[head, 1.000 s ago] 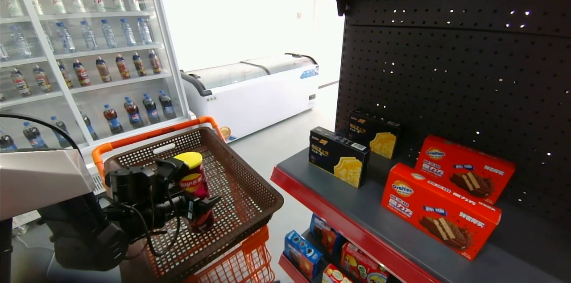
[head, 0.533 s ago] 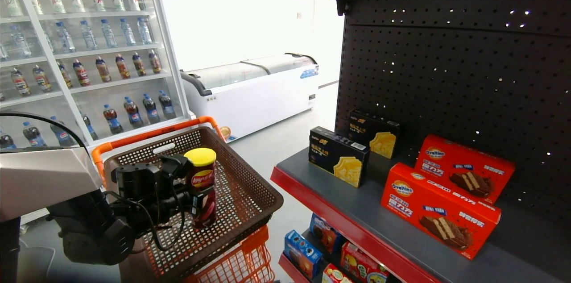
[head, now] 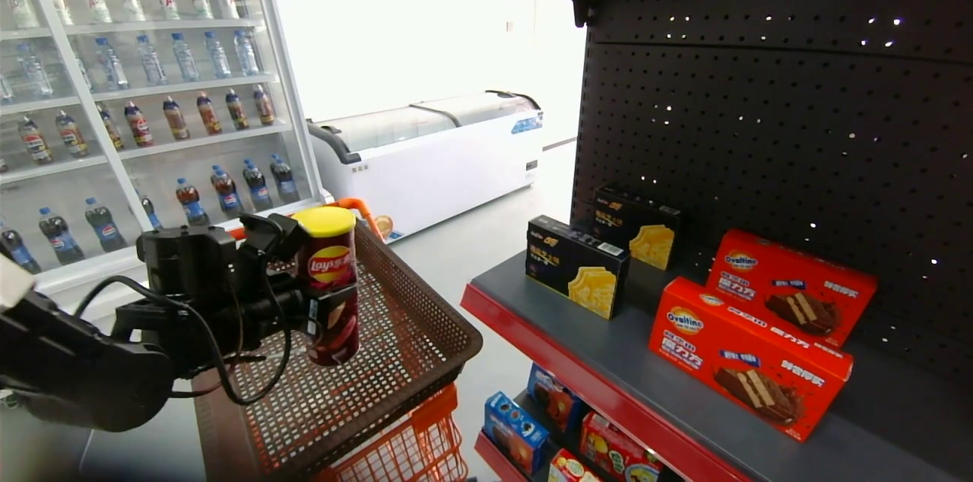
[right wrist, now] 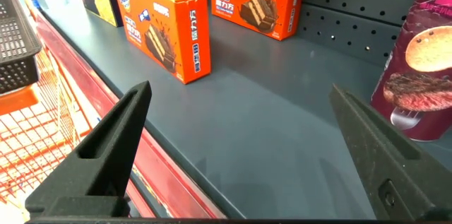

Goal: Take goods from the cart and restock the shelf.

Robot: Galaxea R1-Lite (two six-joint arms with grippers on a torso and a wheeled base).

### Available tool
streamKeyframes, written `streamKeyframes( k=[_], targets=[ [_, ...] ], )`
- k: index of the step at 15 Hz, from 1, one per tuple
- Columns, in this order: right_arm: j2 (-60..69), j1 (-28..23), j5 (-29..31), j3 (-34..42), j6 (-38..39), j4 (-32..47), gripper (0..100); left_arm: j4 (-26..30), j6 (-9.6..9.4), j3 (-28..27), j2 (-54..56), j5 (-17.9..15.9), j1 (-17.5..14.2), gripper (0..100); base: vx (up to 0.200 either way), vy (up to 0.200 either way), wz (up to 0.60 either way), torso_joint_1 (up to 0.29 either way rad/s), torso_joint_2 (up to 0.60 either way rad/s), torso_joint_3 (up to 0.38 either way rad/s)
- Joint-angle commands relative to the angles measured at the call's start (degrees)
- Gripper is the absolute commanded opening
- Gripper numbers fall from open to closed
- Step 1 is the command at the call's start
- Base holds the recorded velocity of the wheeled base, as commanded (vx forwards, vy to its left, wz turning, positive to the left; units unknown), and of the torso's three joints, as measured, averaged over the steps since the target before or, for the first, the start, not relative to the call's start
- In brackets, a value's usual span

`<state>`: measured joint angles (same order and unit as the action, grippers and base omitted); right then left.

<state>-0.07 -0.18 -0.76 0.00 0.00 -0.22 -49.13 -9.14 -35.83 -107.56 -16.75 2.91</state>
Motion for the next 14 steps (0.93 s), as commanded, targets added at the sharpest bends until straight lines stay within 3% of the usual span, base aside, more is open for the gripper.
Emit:
streamKeyframes(
  k=[1,3,5,9,11,13,14],
  targets=[
    [-0.01,0.01,-0.04,0.00,0.00,-0.04,100,18.45,2.81,-3.55,18.35,0.05,0.60,0,0.000,0.000,0.00,0.000,0.00,0.000],
    [-0.01,0.01,-0.04,0.00,0.00,-0.04,100,28.12,7.56,-4.78,26.52,-0.30,0.60,0,0.000,0.000,0.00,0.000,0.00,0.000],
    [-0.01,0.01,-0.04,0.00,0.00,-0.04,100,34.45,7.30,-4.34,34.43,0.23,0.60,0,0.000,0.000,0.00,0.000,0.00,0.000],
    [-0.01,0.01,-0.04,0.00,0.00,-0.04,100,34.45,6.86,-4.43,40.15,-0.39,0.78,0,0.000,0.000,0.00,0.000,0.00,0.000],
    [-0.01,0.01,-0.04,0.00,0.00,-0.04,100,34.45,7.21,-3.28,42.87,-3.64,-0.01,0,0.000,0.000,0.00,0.000,0.00,0.000],
    [-0.01,0.01,0.05,0.00,0.00,-0.04,100,34.45,7.91,-3.28,43.13,-4.08,0.07,0,0.000,0.000,0.00,0.000,0.00,0.000],
    [-0.01,0.01,-0.04,0.00,0.00,-0.04,100,34.54,7.65,-2.32,43.05,-6.28,0.25,0,0.000,0.000,0.00,0.000,0.00,0.000]
  ],
)
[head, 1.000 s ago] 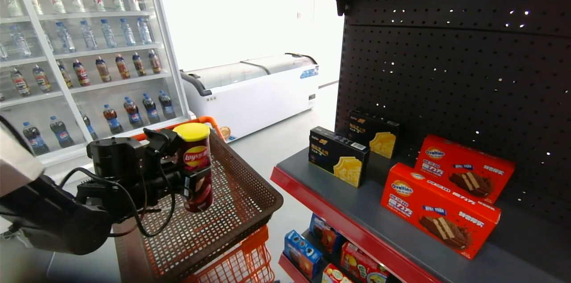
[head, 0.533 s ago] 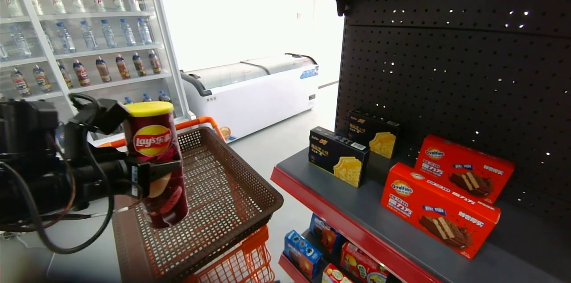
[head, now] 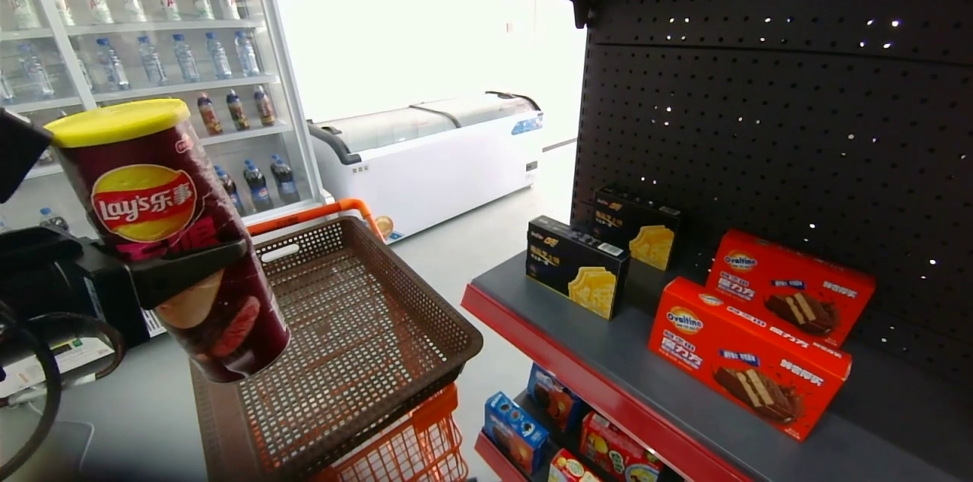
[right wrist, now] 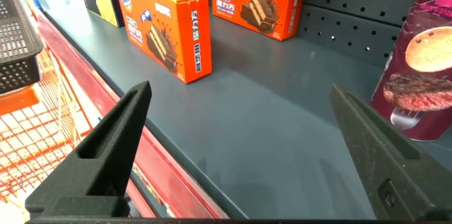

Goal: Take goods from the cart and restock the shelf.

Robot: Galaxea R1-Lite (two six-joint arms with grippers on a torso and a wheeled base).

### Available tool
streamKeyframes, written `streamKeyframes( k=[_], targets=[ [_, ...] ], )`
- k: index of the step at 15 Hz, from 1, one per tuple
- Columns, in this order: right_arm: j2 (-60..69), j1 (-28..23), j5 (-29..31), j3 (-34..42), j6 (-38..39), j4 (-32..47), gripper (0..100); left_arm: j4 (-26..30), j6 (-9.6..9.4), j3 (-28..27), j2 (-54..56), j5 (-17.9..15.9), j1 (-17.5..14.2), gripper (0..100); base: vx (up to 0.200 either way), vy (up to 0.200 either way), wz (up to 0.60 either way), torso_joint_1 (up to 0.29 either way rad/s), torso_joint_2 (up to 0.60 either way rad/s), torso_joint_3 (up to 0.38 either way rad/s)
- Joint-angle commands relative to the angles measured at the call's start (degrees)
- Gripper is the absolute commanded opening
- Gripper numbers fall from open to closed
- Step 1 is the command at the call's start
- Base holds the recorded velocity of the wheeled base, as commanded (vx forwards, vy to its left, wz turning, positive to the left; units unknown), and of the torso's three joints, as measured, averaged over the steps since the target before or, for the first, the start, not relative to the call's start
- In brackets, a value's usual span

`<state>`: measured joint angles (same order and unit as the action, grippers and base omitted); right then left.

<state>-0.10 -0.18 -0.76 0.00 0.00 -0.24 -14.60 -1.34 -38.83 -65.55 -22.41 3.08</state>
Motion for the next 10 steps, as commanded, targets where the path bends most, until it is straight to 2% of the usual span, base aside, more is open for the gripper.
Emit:
streamKeyframes(
  k=[1,2,4,7,9,10],
  targets=[
    [0.01,0.01,-0.04,0.00,0.00,-0.02,100,0.19,-0.33,3.76,1.12,-2.12,-0.18,0,0.000,0.000,0.00,0.000,0.00,0.000],
    [0.01,0.01,-0.04,0.00,0.00,-0.02,100,-0.16,-0.94,7.19,1.21,-1.68,-0.71,0,0.000,0.000,0.00,0.000,0.00,0.000],
    [0.01,0.01,-0.04,0.00,0.00,-0.02,100,-1.04,-5.34,8.77,2.97,-0.09,-2.21,0,0.000,0.000,0.00,0.000,0.00,0.000],
    [0.01,0.01,-0.04,0.00,0.00,-0.02,100,-1.04,-5.87,8.50,4.20,0.17,-2.03,0,0.000,0.000,0.00,0.000,0.00,0.000],
    [0.01,0.01,-0.04,0.00,0.00,-0.02,100,-1.22,-6.22,8.24,3.76,-0.18,3.07,0,0.000,0.000,0.00,0.000,0.00,0.000],
    [0.01,0.01,-0.04,0.00,0.00,-0.02,100,-1.22,-6.13,8.42,3.67,-0.18,3.95,0,0.000,0.000,0.00,0.000,0.00,0.000]
  ],
)
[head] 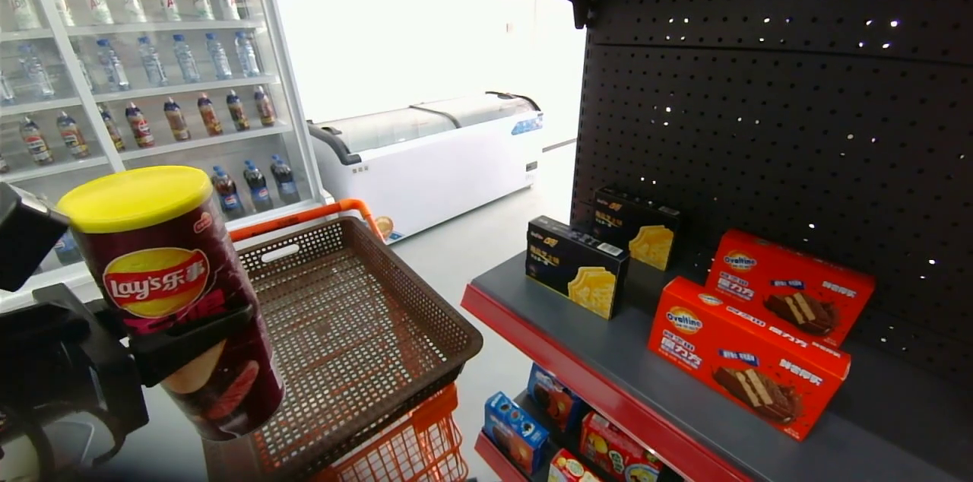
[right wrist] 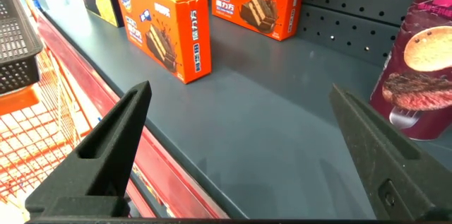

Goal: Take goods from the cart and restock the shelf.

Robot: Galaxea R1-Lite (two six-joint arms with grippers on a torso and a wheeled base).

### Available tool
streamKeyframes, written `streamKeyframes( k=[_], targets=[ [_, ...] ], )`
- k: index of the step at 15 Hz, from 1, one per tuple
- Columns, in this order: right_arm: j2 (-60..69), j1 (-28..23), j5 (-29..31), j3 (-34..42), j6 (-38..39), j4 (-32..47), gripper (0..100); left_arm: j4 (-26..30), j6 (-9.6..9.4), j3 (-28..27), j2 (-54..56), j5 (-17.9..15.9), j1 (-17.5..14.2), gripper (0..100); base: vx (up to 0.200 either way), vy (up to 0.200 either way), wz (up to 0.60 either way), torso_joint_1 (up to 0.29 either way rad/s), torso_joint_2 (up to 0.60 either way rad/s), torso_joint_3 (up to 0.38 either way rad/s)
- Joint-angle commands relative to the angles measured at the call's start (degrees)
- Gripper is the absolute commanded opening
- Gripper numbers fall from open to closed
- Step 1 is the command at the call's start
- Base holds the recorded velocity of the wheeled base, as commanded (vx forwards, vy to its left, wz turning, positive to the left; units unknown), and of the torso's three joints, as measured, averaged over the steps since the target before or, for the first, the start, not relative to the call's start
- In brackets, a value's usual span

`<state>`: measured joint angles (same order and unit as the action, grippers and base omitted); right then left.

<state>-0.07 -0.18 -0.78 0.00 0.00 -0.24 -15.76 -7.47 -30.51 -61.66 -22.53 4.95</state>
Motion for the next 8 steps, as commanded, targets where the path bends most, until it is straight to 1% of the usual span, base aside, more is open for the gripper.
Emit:
streamKeyframes(
  k=[1,2,3,4,5,6,7,8],
  targets=[
    [-0.01,0.01,-0.01,0.00,0.00,-0.02,100,-0.06,0.18,0.63,-0.13,-1.38,3.58,0,0.000,0.000,0.00,0.000,0.00,0.000],
    [-0.01,0.01,-0.01,0.00,0.00,-0.02,100,-0.06,0.53,0.63,-0.13,-4.45,4.89,0,0.000,0.000,0.00,0.000,0.00,0.000],
    [-0.01,0.01,0.08,0.00,0.00,-0.02,100,-0.15,1.06,0.72,-0.13,-7.79,5.33,0,0.000,0.000,0.00,0.000,0.00,0.000],
    [-0.01,0.01,-0.01,0.00,0.00,-0.02,100,-0.15,1.32,0.54,-0.21,-11.57,6.48,0,0.000,0.000,0.00,0.000,0.00,0.000],
    [-0.01,0.01,-0.01,0.00,0.00,-0.02,100,-0.15,2.46,0.54,-0.48,-15.97,7.88,0,0.000,0.000,0.00,0.000,0.00,0.000],
    [-0.01,0.01,-0.01,0.00,0.00,-0.02,100,-0.67,3.69,0.72,-0.74,-18.60,8.59,0,0.000,0.000,0.00,0.000,0.00,0.000],
    [-0.01,0.01,-0.01,0.00,0.00,-0.02,100,-2.08,4.13,1.07,-1.45,-19.84,9.46,0,0.000,0.000,0.00,0.000,0.00,0.000],
    [-0.01,0.01,-0.01,0.00,0.00,-0.02,100,-4.63,5.63,1.60,-2.24,-21.15,11.22,0,0.000,0.000,0.00,0.000,0.00,0.000]
  ],
)
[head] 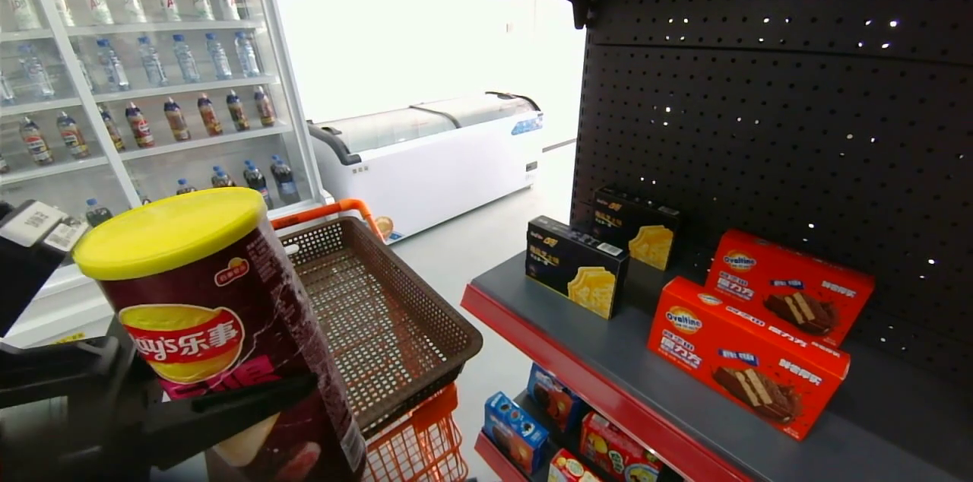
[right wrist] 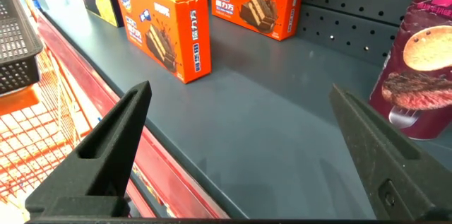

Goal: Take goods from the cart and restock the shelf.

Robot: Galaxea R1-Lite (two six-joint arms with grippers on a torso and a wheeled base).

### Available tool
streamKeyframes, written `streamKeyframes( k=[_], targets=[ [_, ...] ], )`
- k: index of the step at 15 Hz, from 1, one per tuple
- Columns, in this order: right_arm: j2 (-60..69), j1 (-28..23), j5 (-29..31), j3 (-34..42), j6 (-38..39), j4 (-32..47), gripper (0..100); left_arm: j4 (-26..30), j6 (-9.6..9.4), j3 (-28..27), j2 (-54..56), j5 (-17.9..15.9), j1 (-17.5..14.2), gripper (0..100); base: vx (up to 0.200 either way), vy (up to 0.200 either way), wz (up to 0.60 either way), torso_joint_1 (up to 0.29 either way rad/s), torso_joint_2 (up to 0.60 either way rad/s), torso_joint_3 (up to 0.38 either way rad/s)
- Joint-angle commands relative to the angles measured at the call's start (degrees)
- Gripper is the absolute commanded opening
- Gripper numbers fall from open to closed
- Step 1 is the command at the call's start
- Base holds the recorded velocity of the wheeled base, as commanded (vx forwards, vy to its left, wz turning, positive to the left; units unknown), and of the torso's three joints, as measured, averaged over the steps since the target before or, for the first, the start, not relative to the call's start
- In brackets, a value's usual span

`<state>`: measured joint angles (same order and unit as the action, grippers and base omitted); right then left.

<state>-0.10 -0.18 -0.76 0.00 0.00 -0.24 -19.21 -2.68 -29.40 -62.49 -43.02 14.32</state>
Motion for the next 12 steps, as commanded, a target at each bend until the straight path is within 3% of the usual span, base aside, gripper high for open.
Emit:
streamKeyframes(
  k=[1,2,4,12],
  targets=[
    [0.01,0.01,-0.04,0.00,0.00,-0.02,100,-2.85,3.03,0.66,-2.02,-1.63,3.69,0,0.000,0.000,0.00,0.000,0.00,0.000],
    [0.01,0.01,-0.04,0.00,0.00,-0.02,100,-4.17,4.35,0.66,-2.37,-2.24,4.75,0,0.000,0.000,0.00,0.000,0.00,0.000],
    [0.01,0.01,-0.04,0.00,0.00,-0.02,100,-10.93,8.75,0.75,-4.31,-5.76,8.18,0,0.000,0.000,0.00,0.000,0.00,0.000],
    [0.01,0.01,-0.04,0.00,0.00,-0.02,100,-13.40,9.36,4.18,-5.71,-7.08,9.85,0,0.000,0.000,0.00,0.000,0.00,0.000]
  ],
)
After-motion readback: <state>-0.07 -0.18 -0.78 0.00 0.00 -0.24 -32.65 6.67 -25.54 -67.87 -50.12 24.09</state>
